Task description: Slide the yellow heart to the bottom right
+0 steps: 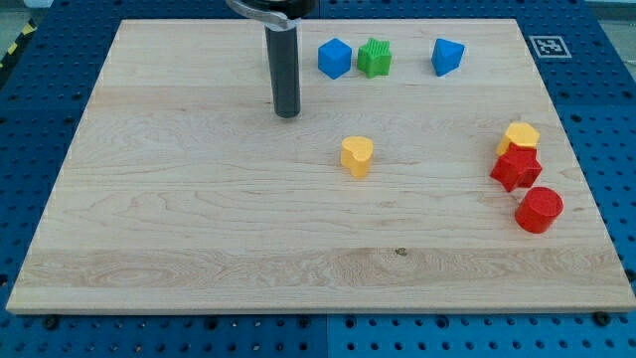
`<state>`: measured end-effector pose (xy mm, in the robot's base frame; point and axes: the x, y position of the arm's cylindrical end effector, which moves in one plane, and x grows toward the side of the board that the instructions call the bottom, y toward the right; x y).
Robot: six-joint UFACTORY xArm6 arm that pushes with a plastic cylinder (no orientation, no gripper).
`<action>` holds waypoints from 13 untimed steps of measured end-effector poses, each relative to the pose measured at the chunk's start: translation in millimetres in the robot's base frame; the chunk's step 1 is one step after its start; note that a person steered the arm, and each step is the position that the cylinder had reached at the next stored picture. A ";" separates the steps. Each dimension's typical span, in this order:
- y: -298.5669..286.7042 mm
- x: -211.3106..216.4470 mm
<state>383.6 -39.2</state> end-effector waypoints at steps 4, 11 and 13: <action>106.0 87.1; 91.8 141.9; 116.8 150.6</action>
<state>534.2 77.5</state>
